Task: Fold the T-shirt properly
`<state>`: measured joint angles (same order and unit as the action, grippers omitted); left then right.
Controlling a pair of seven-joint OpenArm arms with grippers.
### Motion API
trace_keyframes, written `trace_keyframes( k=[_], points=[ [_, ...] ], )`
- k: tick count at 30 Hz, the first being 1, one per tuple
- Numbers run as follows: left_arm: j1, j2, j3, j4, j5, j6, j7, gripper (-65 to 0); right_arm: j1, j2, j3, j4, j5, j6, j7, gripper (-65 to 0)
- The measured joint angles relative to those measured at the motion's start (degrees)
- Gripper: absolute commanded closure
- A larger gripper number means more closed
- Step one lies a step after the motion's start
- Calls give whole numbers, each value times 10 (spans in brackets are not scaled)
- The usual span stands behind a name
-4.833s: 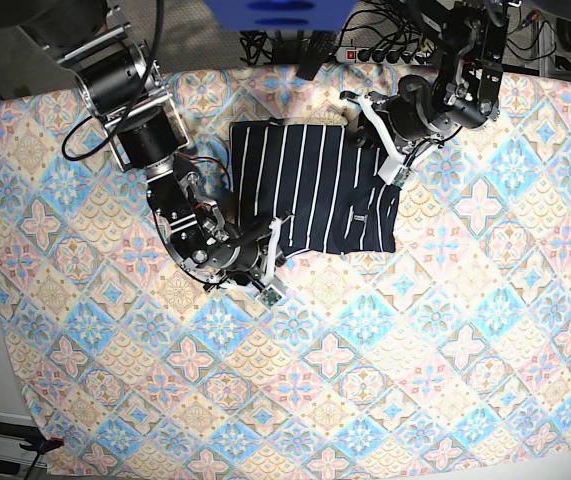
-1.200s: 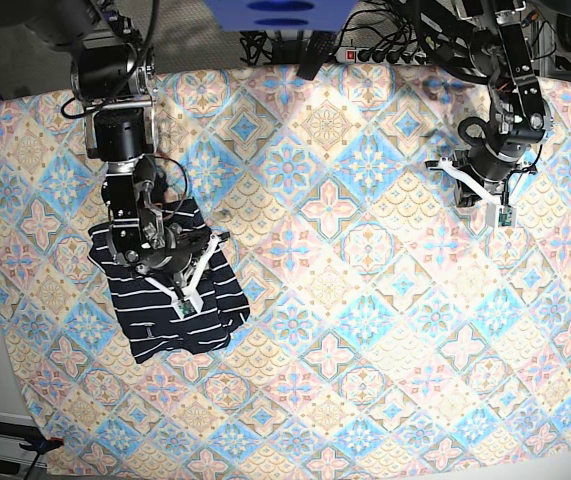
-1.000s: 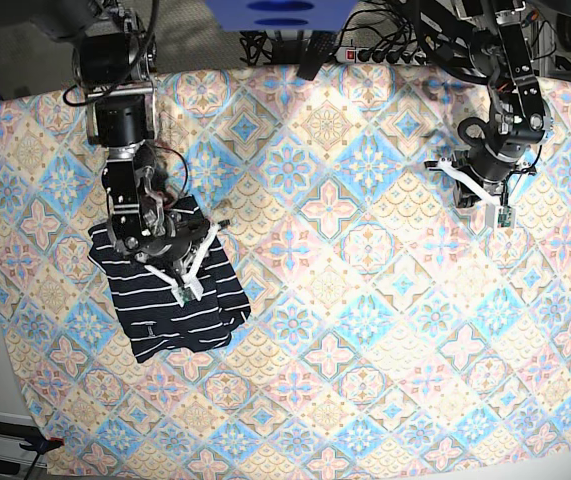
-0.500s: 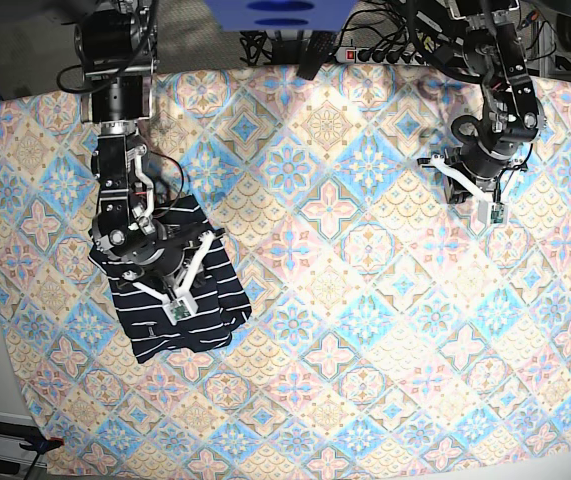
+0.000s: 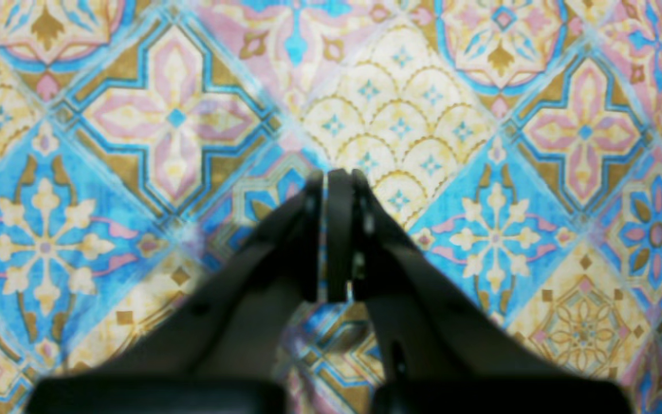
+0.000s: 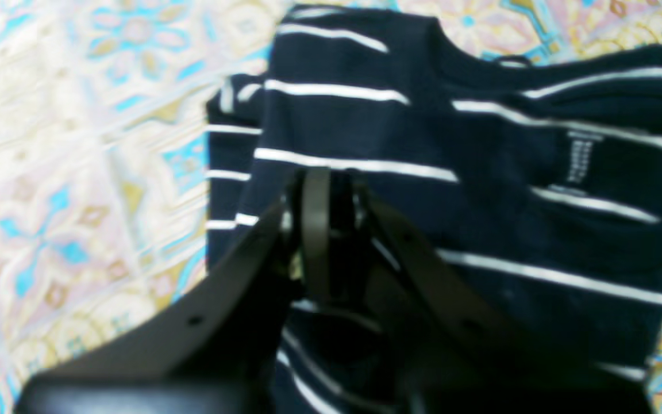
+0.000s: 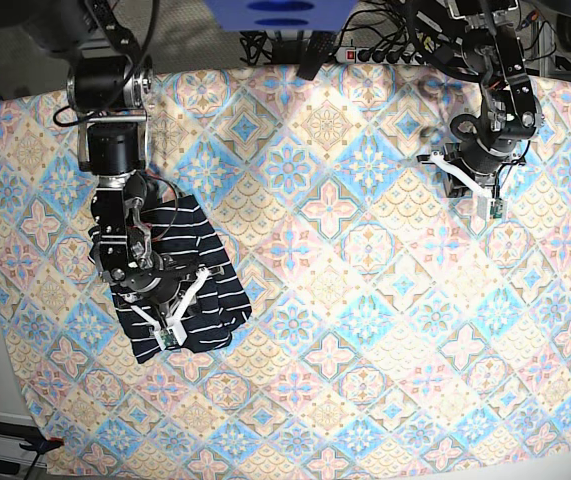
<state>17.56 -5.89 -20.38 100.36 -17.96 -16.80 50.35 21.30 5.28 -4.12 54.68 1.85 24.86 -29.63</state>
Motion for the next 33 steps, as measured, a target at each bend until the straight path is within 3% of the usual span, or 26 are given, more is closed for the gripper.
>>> trace_keyframes(
  k=[6,13,23,33],
  points=[
    [-1,0,-1,0,0,0,0,-6,12,-2,-4,-101,4,2,23,-46],
    [0,0,-1,0,0,0,0,-6,9,0,-65,-86,0,-7,15,-45],
    [18,-5,-28,1,-74,-2,-2,-6,-177,7,-51,296,0,3,-79,-45],
    [106,-56,-30,2,-164,0,-2,-3,-375,26,63,471,-2,2,-100,-45]
  ],
)
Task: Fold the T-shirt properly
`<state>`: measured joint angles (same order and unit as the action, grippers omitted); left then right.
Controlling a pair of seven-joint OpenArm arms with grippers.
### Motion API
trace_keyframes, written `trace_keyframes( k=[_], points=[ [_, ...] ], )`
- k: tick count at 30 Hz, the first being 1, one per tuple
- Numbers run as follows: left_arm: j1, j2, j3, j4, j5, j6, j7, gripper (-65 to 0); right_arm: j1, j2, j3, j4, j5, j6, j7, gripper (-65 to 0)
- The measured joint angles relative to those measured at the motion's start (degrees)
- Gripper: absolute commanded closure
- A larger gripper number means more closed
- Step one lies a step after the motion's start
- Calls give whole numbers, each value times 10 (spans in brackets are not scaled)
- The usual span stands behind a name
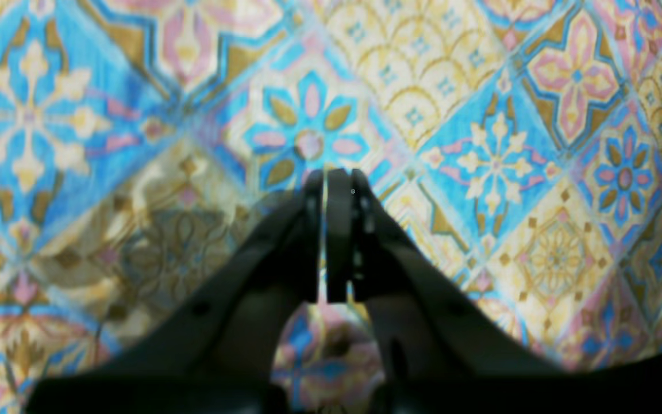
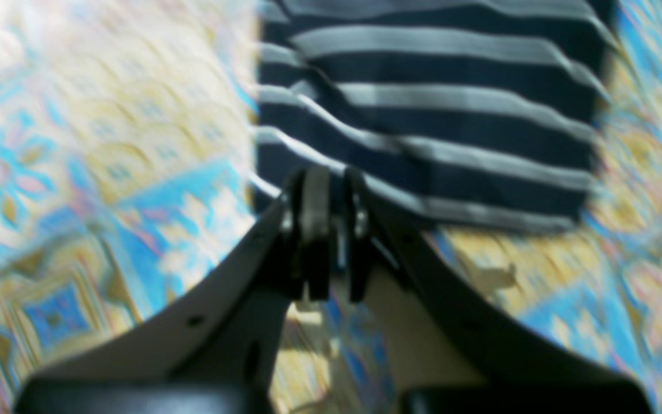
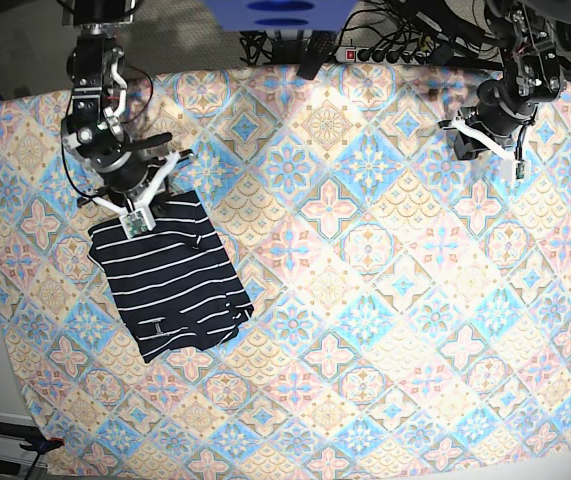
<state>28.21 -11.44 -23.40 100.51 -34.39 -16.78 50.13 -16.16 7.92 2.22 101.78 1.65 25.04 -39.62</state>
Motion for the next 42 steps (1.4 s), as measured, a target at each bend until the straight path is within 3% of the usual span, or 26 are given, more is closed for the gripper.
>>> trace_keyframes(
  k=[7,26,30,36,42],
  points=[
    [87,1,-52,50,-14,5,-1,-1,-128,-4,32,37,2,1,4,-45],
    [246,9,-51,67,-19,-2,-2,0,-348,-5,62,52,5,2,12,-7],
    [257,19,-46,47,-17,-5,-5,0,-365,-5,78,39,7,0,14,-7],
    [223,11,-30,-98,19,-2,-9,0,-360,-6,78,-67,8,2,19,-7],
    [190,11,37,-218,81,0,-119,0,-297,-18,79,-205,4,-1,17,-6]
  ],
)
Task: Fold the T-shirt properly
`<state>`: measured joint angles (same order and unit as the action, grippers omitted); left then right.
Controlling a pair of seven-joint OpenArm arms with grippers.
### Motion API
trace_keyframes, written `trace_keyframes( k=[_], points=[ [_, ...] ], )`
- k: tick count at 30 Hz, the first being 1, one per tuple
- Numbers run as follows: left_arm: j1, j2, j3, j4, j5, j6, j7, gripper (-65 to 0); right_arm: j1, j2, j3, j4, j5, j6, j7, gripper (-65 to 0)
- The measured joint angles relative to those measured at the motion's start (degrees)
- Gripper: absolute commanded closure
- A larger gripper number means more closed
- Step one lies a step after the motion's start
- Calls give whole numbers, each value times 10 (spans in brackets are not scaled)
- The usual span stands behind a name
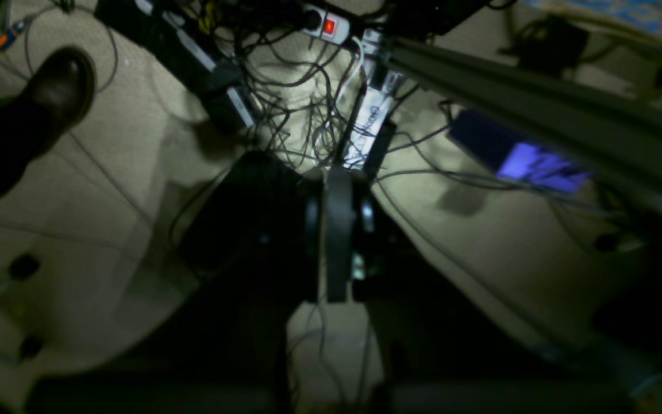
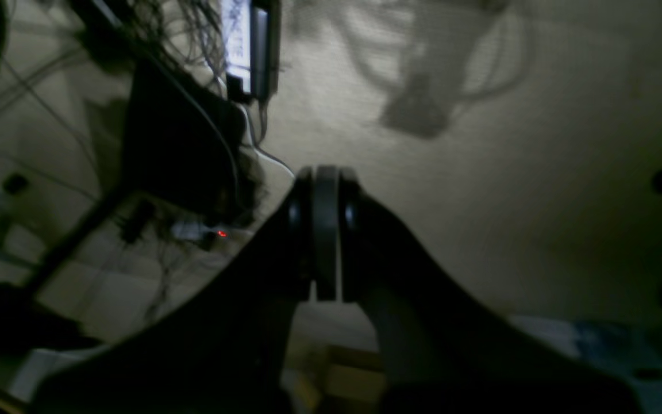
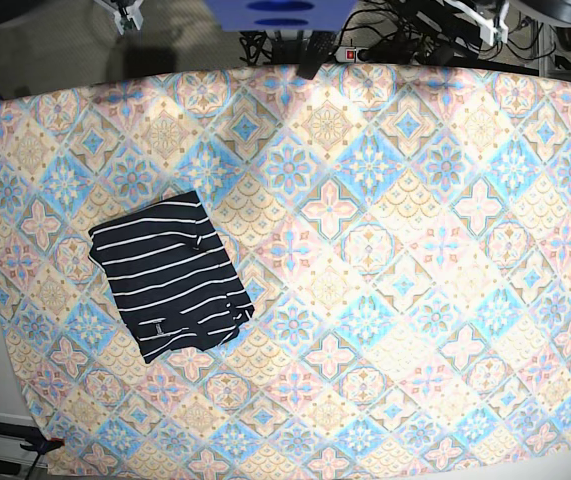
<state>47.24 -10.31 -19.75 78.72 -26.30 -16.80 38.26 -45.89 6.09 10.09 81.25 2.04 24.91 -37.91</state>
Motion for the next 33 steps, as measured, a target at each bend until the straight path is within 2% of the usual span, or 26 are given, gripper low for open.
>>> trace_keyframes(
  k=[4,7,15,21,26,31,33],
  points=[
    [-19,4,33,-83,15,-6,-46,0,47,-3,-2,-86,9,2,22,-6],
    [-65,3,56,-178,32,-1,-82,0,65,-1,0,-160,0,0,67,-6],
    [-156,-4,152,-373,69,-2,-227,0,162,-2,0,-408,-1,-1,223,-6],
    [-207,-8,227,-459,72,-2,-293,0,216,-3,0,-564,0,-1,319,-7],
    [-256,-8,286,-535,79,0,-347,0,264,-3,1,-645,-1,-1,398,-8],
    [-276,-6,332,-570,79,0,-377,0,285,-19,1,-664,-1,-5,409,-8],
    [-288,-2,343,-578,79,2,-377,0,289,-33,1,-666,-1,-25,409,-9]
  ],
)
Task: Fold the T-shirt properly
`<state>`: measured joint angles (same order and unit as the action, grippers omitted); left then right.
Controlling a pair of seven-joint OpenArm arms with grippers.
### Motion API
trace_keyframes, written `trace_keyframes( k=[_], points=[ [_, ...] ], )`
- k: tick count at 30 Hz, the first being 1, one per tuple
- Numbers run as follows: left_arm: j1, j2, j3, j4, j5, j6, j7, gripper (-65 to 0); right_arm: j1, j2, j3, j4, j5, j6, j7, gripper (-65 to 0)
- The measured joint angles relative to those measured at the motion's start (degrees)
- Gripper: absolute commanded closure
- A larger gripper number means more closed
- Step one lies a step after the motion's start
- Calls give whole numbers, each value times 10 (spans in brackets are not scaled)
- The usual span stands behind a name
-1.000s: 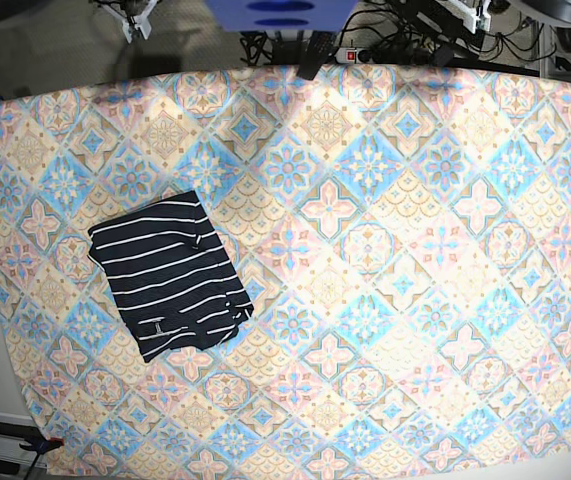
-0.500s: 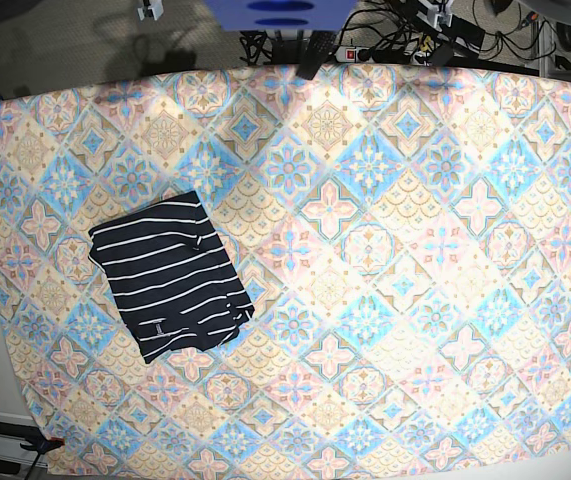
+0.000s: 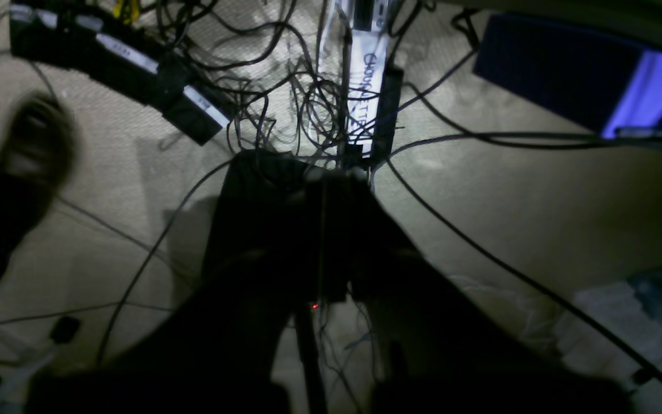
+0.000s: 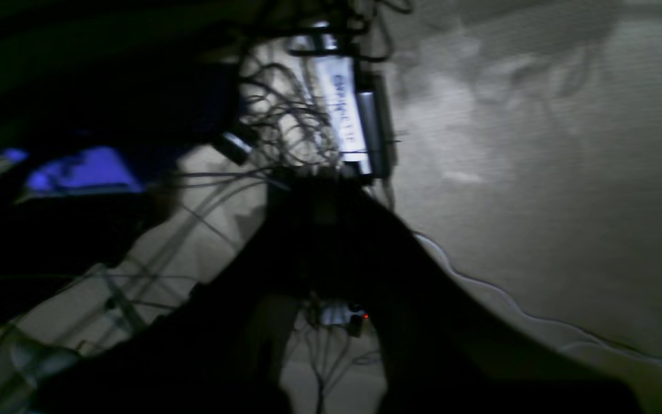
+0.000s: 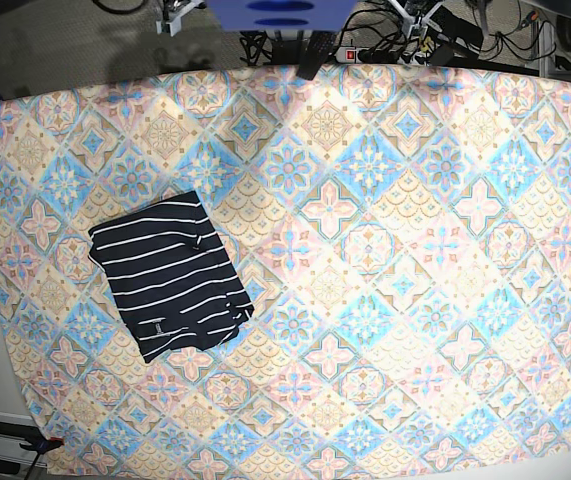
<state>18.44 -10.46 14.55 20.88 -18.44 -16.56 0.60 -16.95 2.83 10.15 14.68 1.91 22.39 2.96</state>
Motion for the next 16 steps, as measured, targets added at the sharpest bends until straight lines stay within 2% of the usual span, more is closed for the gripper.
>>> trace_keyframes(
  k=[2,6,11,16],
  points=[
    [-13,7,0,-10,0,0,-2,0,5,-21,0,0,0,-50,-1,-10],
    [-23,21,0,-15,0,-1,-8,0,23,-57,0,-1,0,-105,9,-10],
    [-21,23,0,-18,0,0,-4,0,38,-71,0,0,0,-107,50,-11],
    [-26,32,0,-17,0,-3,-4,0,26,-70,0,-1,0,-111,46,-11]
  ],
)
